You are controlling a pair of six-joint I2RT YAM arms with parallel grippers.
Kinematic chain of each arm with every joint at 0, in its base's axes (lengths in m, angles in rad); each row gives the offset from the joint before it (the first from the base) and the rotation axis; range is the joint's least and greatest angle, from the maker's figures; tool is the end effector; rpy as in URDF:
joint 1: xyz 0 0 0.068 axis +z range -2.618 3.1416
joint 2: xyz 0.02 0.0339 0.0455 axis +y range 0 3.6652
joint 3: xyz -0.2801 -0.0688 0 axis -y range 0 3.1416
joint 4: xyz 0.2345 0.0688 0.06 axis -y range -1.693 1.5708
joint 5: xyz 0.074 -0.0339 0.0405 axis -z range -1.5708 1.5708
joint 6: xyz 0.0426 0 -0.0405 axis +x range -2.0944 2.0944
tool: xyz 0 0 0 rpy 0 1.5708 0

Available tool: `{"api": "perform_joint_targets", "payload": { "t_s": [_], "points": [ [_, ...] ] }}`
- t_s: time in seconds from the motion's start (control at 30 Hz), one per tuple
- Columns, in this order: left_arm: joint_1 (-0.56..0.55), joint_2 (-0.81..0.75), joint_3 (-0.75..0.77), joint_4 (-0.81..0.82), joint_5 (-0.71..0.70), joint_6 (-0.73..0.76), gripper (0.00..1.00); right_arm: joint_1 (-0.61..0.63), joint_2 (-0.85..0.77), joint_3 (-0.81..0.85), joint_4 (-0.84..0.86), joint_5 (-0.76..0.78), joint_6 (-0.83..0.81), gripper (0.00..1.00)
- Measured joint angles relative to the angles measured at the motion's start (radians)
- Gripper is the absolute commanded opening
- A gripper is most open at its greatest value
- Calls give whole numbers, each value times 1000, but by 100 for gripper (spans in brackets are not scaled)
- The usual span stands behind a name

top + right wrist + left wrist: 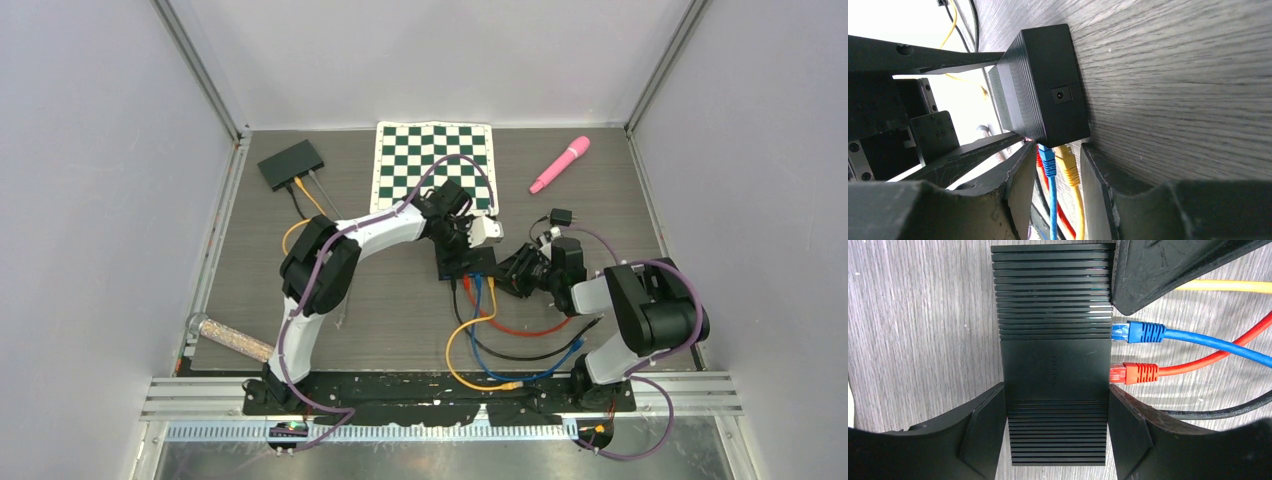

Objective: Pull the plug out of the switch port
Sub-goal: Pull the connector from the switch port.

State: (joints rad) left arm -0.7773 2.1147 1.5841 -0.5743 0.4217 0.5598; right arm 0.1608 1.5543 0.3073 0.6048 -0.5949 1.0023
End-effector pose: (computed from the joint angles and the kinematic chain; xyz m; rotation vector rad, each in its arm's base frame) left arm 0.3073 -0.3268 0.1854 1.7524 2.0009 -0.6336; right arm 0.2275 0.0611 0.1249 0.6365 2.3140 1.2602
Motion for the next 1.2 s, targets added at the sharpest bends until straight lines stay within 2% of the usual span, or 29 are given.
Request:
{"api": "perform_joint_targets", "payload": {
  "t_s": [0.17, 0.3, 0.47, 0.53, 0.6, 0.63, 0.7, 0.77, 0.83, 0.97, 1.2],
  "points": [
    [2, 9, 16, -18, -11, 27, 68, -1, 69, 3, 76, -42, 71, 28],
    [8, 9, 17, -24, -12, 37, 68, -1, 95, 8, 104, -58, 106, 10],
    [8, 9, 17, -24, -13, 35, 68, -1, 72, 26, 32, -50, 72, 6],
    [8, 9, 17, -24, -13, 32, 67, -1, 55, 34, -10, -37, 47, 8],
    [8, 9, 17, -24, -9, 26, 67, 1, 40, 39, -55, -16, 24, 17],
    [7, 9, 17, -23, -8, 27, 67, 1, 35, 41, -72, -12, 16, 26],
    [6, 9, 17, -22, -5, 26, 67, 1, 17, 49, -108, -5, -10, 36],
    [6, 9, 17, -22, 6, 26, 67, 1, -6, 51, -148, 5, -37, 45],
    [6, 9, 17, -26, 20, 25, 67, 1, -31, 52, -172, 5, -52, 50],
    [9, 9, 17, -36, 45, 28, 67, -3, -40, 45, -155, -10, -54, 52],
    [16, 15, 31, -61, 60, 44, 67, -14, 29, 26, -33, -58, 29, 48]
  ]
}}
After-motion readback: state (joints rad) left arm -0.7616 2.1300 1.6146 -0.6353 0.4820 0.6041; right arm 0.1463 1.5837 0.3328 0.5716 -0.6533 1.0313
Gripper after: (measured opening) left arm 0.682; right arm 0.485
